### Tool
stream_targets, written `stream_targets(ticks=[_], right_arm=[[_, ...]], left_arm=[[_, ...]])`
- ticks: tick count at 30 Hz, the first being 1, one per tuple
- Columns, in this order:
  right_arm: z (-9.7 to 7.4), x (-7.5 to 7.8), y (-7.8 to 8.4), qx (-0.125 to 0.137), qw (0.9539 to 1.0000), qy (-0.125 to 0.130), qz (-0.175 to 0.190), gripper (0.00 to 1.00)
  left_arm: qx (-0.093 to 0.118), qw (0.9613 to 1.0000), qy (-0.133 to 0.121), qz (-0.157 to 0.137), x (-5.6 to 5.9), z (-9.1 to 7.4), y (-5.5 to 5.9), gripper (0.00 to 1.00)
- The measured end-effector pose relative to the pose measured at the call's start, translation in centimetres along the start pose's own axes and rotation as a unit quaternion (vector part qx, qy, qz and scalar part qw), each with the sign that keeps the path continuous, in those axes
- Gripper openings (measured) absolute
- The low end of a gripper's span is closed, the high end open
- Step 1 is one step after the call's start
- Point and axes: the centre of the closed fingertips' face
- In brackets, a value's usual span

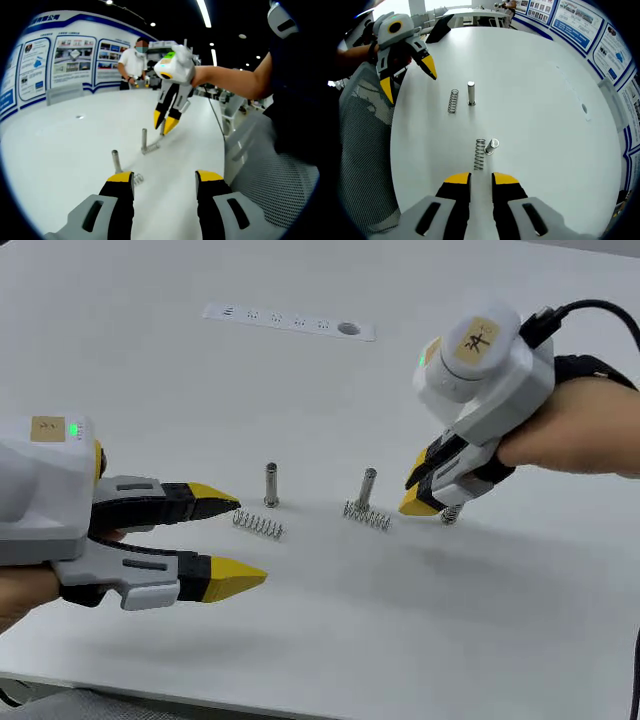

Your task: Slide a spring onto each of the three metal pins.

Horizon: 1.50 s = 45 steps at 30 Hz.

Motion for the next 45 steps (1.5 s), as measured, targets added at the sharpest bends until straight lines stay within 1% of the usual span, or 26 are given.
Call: stream_targets(ticks=[5, 9, 16, 23, 26, 27, 29, 32, 40, 45], right_arm=[[1.3, 0.0, 0.1, 0.002, 0.9999, -0.005, 0.014, 0.16], [2.4, 0.1, 0.2, -0.002, 0.9999, -0.002, 0.011, 0.15], [3.4, -0.1, 0.1, -0.006, 1.0, -0.002, 0.008, 0.14], [4.1, -0.3, 0.5, -0.012, 0.9999, -0.004, 0.003, 0.12], [4.0, -0.3, 0.4, -0.011, 0.9999, -0.003, 0.003, 0.12], [3.9, -0.5, 0.5, -0.013, 0.9998, -0.008, 0.009, 0.12], [3.8, -0.8, 0.3, -0.008, 0.9998, -0.011, 0.011, 0.12], [3.3, -1.5, 0.5, -0.015, 0.9998, -0.012, 0.003, 0.12], [1.7, -3.5, -0.2, -0.001, 0.9994, -0.033, -0.011, 0.12], [0.9, -4.8, -0.5, 0.006, 0.9988, -0.043, -0.021, 0.11]], left_arm=[[-0.002, 1.0, 0.002, -0.001, 0.1, 0.1, 0.1, 0.5], [-0.002, 1.0, 0.004, -0.001, 0.2, 0.3, 0.1, 0.5], [-0.003, 1.0, 0.008, -0.001, 0.3, 0.5, 0.1, 0.49], [-0.004, 1.0, 0.008, -0.001, 0.4, 0.5, 0.2, 0.49], [-0.004, 1.0, 0.009, -0.001, 0.4, 0.5, 0.2, 0.49], [-0.005, 0.9999, 0.009, -0.001, 0.5, 0.5, 0.2, 0.49], [-0.006, 0.9999, 0.011, 0.0, 0.6, 0.5, 0.2, 0.49], [-0.009, 0.9998, 0.016, 0.003, 0.8, 0.7, 0.2, 0.48], [-0.019, 0.9991, 0.036, 0.013, 1.4, 1.5, 0.2, 0.47], [-0.027, 0.9983, 0.047, 0.02, 1.5, 2.0, 0.4, 0.45]])
Point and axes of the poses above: the centre of the closed fingertips' face, and the gripper's own axes: z roughly forward along the fingers, x roughly to its right, y roughly out of its underside, and after that the axes turned 5 degrees about z, right-handed
